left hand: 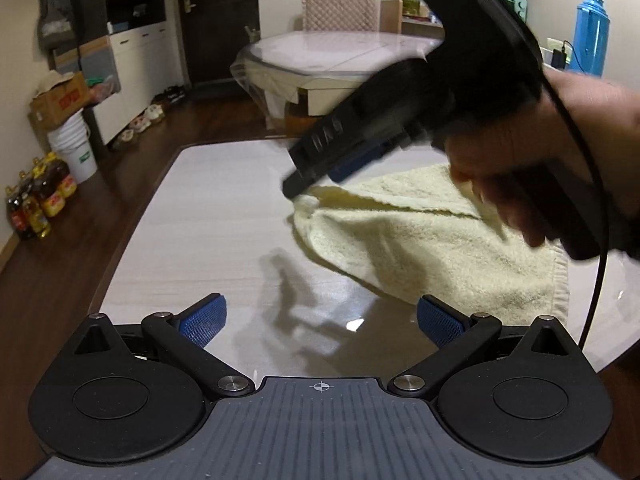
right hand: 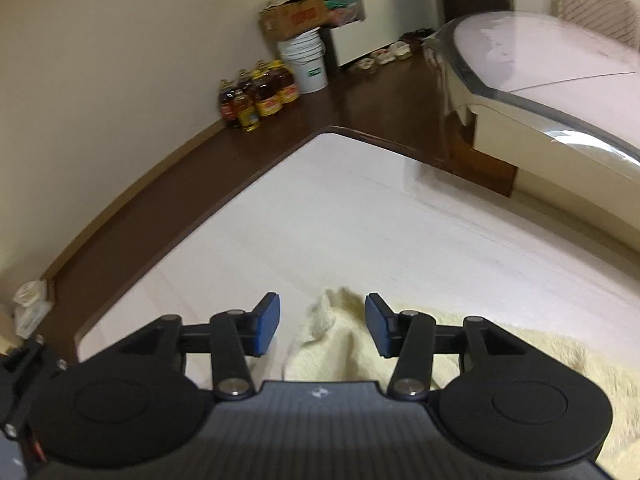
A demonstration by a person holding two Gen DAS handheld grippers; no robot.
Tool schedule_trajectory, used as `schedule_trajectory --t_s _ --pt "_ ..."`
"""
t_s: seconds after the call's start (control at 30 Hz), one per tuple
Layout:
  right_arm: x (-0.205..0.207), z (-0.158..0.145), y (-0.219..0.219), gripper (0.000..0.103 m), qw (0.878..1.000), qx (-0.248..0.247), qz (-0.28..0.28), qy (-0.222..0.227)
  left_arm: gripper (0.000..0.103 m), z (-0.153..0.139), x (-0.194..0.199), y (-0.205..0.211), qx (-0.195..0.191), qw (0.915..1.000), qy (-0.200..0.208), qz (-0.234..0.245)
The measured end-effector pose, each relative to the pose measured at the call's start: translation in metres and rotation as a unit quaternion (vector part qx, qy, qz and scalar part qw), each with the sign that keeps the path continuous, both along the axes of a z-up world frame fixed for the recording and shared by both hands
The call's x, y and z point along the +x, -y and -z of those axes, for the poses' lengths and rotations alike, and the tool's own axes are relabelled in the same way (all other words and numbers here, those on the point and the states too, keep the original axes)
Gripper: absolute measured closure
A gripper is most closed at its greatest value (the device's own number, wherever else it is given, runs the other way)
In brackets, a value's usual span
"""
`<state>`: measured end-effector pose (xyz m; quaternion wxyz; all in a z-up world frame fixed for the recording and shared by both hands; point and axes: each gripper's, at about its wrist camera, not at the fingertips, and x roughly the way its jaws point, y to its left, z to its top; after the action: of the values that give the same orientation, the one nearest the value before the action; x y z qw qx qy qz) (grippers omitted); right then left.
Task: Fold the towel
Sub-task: 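Lift the towel with the right tool and spread it across the table, then grasp the towel edge with the left tool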
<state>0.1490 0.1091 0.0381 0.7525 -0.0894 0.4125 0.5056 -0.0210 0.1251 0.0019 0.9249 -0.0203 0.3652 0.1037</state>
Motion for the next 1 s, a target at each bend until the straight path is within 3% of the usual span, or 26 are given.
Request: schedule_trajectory --t_s 0.03,0.1,0.17,0.37,0.47,0.63,0.73,0.83,0.87,0.9,0.93,1.0 --pt "0.005 -0.01 0.007 0.049 1.0 0.02 0.001 -0.005 0.0 -0.001 0.001 0.002 0.0 1.0 0.002 0.004" --pt "0.013 -0.035 0.03 0.035 0.999 0.048 0.022 0.015 0.0 -0.004 0.004 0.004 0.001 0.9999 0.006 0.014" --pt "0.017 -0.049 0.058 0.028 0.996 0.063 0.041 0.043 0.0 -0.007 0.01 0.005 0.003 0.9996 0.015 0.025" --pt "0.012 -0.045 0.156 0.028 0.99 0.053 0.105 0.082 0.0 -0.003 0.052 0.007 0.04 0.9941 0.015 0.1" --pt "0.005 -0.027 0.192 0.03 0.988 0.02 0.111 0.101 0.0 0.003 0.079 0.002 0.088 0.991 -0.004 0.101" --pt "-0.034 -0.001 0.206 0.045 0.976 -0.043 0.026 0.213 0.0 0.012 0.098 -0.019 0.093 0.9931 -0.011 0.071" --pt "-0.055 0.008 0.203 0.047 0.96 -0.074 -0.037 0.269 0.0 0.015 0.101 -0.031 0.08 0.9948 -0.018 0.061" --pt "-0.074 0.024 0.194 0.048 0.919 -0.124 -0.12 0.355 0.004 0.016 0.101 -0.037 0.068 0.9959 -0.019 0.056" --pt "-0.078 0.028 0.191 0.048 0.907 -0.138 -0.14 0.373 0.01 0.019 0.103 -0.04 0.066 0.996 -0.023 0.056" --pt "-0.082 0.034 0.185 0.049 0.888 -0.158 -0.167 0.397 0.027 0.02 0.103 -0.041 0.065 0.9959 -0.027 0.056" --pt "-0.086 0.039 0.184 0.051 0.874 -0.168 -0.187 0.415 0.035 0.022 0.104 -0.042 0.067 0.9956 -0.035 0.056" --pt "-0.086 0.046 0.179 0.053 0.858 -0.177 -0.208 0.434 0.037 0.023 0.105 -0.044 0.07 0.995 -0.042 0.058"
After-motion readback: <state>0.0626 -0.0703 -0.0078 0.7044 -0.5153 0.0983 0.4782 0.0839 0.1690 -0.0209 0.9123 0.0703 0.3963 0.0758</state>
